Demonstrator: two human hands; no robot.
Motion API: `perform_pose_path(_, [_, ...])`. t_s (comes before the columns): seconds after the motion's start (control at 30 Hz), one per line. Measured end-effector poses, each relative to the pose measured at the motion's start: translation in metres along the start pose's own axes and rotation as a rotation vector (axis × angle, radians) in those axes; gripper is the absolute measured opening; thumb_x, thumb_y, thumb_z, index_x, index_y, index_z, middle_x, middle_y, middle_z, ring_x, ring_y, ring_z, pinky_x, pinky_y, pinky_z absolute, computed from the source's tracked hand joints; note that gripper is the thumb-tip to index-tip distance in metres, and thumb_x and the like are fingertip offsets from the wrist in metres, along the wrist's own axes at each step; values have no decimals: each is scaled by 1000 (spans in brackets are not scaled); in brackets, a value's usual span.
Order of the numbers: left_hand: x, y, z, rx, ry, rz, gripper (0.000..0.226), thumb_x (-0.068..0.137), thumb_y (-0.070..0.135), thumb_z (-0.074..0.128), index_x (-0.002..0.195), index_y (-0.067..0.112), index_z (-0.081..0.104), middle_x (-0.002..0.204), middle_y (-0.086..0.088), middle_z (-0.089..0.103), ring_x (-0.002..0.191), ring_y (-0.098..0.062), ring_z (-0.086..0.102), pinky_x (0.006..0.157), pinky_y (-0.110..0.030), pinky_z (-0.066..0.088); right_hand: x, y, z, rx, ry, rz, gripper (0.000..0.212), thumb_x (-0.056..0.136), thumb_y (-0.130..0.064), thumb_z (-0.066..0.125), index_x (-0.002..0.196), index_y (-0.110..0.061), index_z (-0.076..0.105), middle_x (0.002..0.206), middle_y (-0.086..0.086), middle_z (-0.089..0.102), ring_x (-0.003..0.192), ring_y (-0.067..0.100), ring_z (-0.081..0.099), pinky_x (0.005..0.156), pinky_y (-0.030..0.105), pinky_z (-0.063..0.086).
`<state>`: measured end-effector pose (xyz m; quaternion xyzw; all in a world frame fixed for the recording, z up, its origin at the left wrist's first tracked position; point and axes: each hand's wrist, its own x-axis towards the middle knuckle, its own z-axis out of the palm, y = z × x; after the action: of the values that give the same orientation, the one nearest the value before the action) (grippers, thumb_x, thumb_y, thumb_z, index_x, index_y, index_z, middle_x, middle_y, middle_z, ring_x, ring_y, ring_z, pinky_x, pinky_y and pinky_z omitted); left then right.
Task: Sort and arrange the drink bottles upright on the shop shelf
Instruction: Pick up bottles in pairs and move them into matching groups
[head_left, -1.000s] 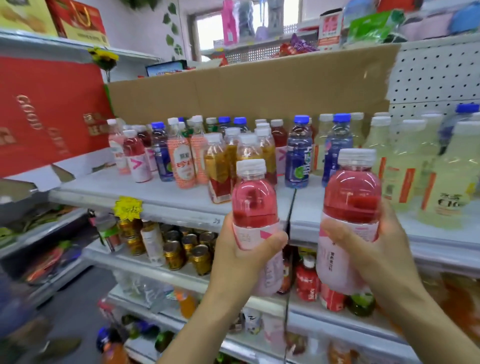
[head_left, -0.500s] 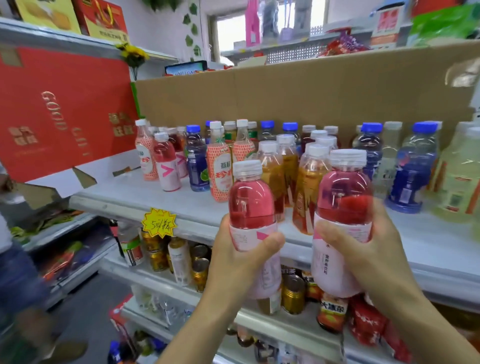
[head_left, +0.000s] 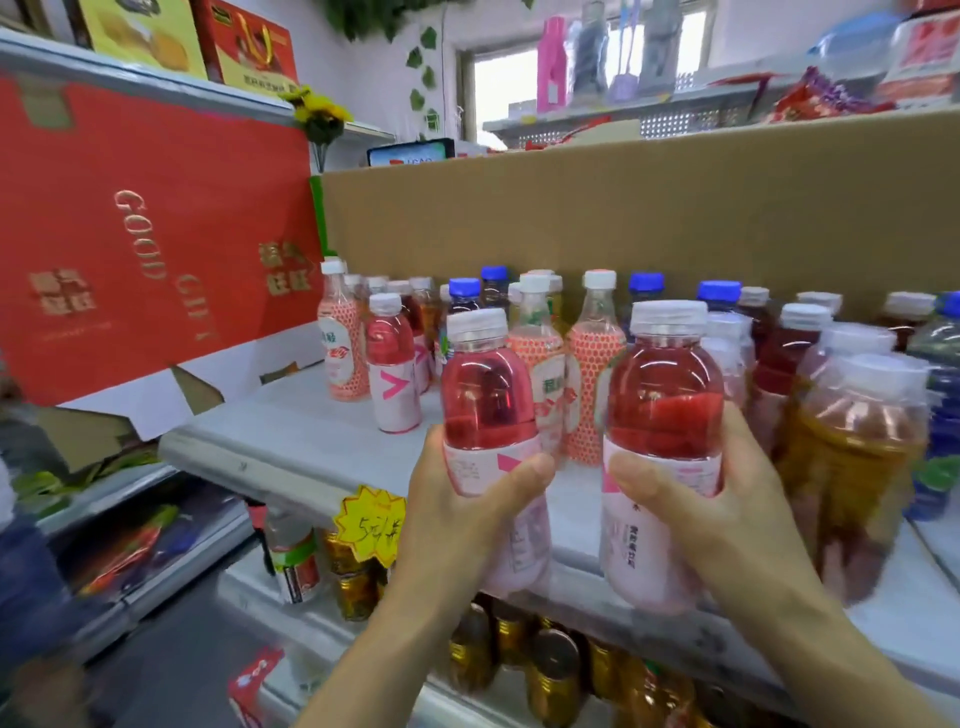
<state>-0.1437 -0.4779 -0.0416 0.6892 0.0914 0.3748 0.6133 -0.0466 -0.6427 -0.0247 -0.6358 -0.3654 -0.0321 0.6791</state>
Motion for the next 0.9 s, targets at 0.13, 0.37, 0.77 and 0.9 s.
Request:
perform_pose_path(0.13, [40,-14,-50,-33,-14,29,42,59,51,82,96,41,65,89,7,75,80,-7,73,65,-16,54,23,11,52,-33,46,1,51,54,-58,80,100,-51,56,97,-23,71,83,-3,69,54,10,51])
perform_pose_path(0.37, [109,-31,-140,-31,-39,47,65,55,50,83,113,33,60,98,6,76,85,-11,74,66,-16,55,56,30,143,-60,194,6,66,55,-59,78,115,-48,53,102,-19,71,86,0,70,71,27,53])
perform_pose_path(0.77, [167,-80,-178,-111,-145,65,67,61,33,88,120,33,56,106,8,75,94,-11,73,72,-17,55,81,61,219,-118,228,60,63,64,-45,85,116,-48,51,106,-22,70,95,-2,69,76,17,53])
perform_pose_path(0.9, [168,-94,-174,-112,-167,67,74,57,39,88,123,38,54,114,6,72,98,-10,71,74,-19,56,77,73,226,-132,194,105,68,67,-33,86,124,-40,49,108,-24,69,97,-5,66,76,7,49])
